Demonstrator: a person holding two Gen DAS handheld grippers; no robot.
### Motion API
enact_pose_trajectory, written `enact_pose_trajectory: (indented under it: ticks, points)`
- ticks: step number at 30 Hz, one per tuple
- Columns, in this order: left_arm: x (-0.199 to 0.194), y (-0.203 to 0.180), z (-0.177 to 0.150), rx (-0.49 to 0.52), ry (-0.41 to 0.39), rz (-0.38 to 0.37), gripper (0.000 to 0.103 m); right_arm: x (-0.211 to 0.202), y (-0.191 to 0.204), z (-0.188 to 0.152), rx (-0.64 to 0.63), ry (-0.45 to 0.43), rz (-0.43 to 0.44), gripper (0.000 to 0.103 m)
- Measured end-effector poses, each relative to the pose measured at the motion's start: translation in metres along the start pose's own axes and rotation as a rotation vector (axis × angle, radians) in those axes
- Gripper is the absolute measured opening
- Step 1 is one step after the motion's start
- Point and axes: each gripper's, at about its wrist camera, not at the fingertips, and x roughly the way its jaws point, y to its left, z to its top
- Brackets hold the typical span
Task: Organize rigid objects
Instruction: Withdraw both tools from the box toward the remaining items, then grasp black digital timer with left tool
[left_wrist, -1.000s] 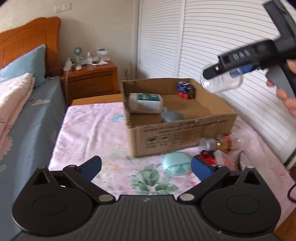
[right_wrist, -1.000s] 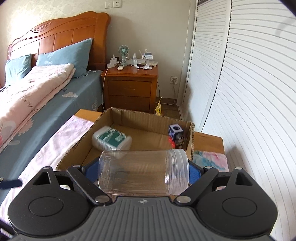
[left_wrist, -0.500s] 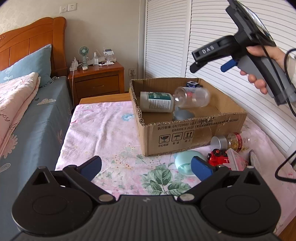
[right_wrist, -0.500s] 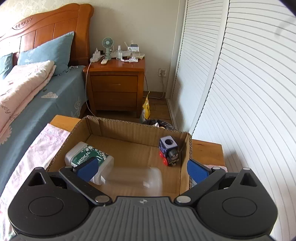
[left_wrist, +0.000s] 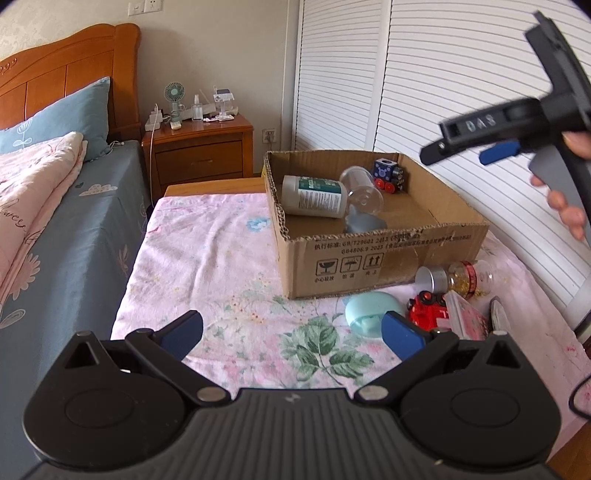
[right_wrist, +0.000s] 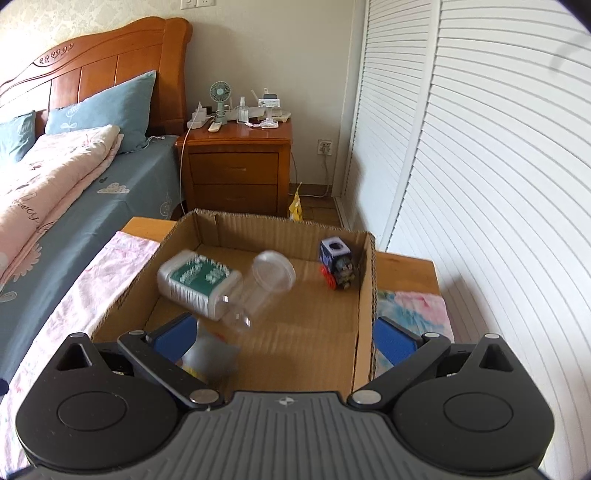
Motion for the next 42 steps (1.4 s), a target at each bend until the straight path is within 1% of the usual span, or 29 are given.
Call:
enact_pose_trajectory:
  ticks: [4,8,12,15,18,22,26,30,35,39,42]
  points:
    - [-0.005,-0.004,-0.004,0.018,0.007,0.002,0.102,-0.009,-0.001,-0.030,0.022,0.012,-0.008,0.103]
    - [-0.009,-0.005,-0.006,0.024,0.010,0.004,0.102,-0.015,-0.006,-0.060,0.070,0.031,-0.016,0.103]
    - [-0.010,-0.005,-0.010,0.038,0.018,0.005,0.102,-0.021,-0.006,-0.090,0.066,0.033,-0.044,0.103]
    - [-0.011,-0.006,-0.012,0.051,0.021,0.005,0.102,-0.027,-0.007,-0.105,0.074,0.037,-0.035,0.103]
    - [-0.012,-0.007,-0.013,0.065,0.025,-0.010,0.102,-0.031,-0.009,-0.120,0.086,0.049,-0.021,0.103]
    - [-0.013,-0.008,-0.016,0.086,0.029,-0.028,0.102,-0.037,-0.011,-0.137,0.068,0.053,-0.039,0.103]
    - [-0.014,-0.012,-0.019,0.109,0.037,-0.055,0.102,-0.038,-0.013,-0.150,0.031,0.078,-0.052,0.103]
    - [-0.013,-0.019,-0.023,0.149,0.048,-0.088,0.102,-0.037,-0.016,-0.162,-0.013,0.097,-0.067,0.103]
    - [-0.011,-0.029,-0.027,0.186,0.079,-0.180,0.102,-0.027,-0.023,-0.171,-0.037,0.125,-0.084,0.103]
    - [-0.007,-0.039,-0.029,0.203,0.107,-0.264,0.102,-0.020,-0.031,-0.172,-0.015,0.122,-0.080,0.103]
    - [-0.003,-0.049,-0.030,0.221,0.122,-0.300,0.102,-0.014,-0.037,-0.172,0.013,0.121,-0.127,0.103]
